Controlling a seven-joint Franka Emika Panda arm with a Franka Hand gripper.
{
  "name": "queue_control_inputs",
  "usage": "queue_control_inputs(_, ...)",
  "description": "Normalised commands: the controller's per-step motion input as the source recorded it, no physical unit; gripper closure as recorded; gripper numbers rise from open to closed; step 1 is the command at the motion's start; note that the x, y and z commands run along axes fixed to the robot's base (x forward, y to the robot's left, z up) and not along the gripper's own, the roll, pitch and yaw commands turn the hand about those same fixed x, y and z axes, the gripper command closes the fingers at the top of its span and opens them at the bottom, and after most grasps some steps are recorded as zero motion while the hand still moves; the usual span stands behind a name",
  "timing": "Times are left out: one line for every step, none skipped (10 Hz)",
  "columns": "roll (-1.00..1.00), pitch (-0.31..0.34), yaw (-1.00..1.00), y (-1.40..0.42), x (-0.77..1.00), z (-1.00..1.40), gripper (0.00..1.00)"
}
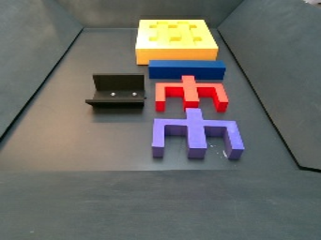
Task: Pick up the green object. Move up. Move to above the board. Insert the green object.
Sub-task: Insert the green object.
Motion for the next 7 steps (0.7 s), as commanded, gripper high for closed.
queue_control_inputs(0.07, -0.019, 0.06, 0.0, 0.0, -1.0, 1.0)
queue_control_inputs(0.08, -0.064, 0.08, 0.0, -0.27, -1.0, 1.0)
queue_control_inputs(0.05, -0.149, 0.13, 0.0, -0.35, -1.0, 1.0)
queue_control_inputs(0.0, -0.164, 0.14, 0.0, -0.33, -0.94, 1.0)
queue_control_inputs(0.0, -0.214, 0.12, -0.09, -0.27, -0.81, 1.0)
queue_control_inputs(0.01, -0.226, 0.03, -0.1, -0.29, -0.83, 1.0)
queue_control_inputs(0.12, -0.179, 0.0, -0.17, -0.32, -0.89, 1.0)
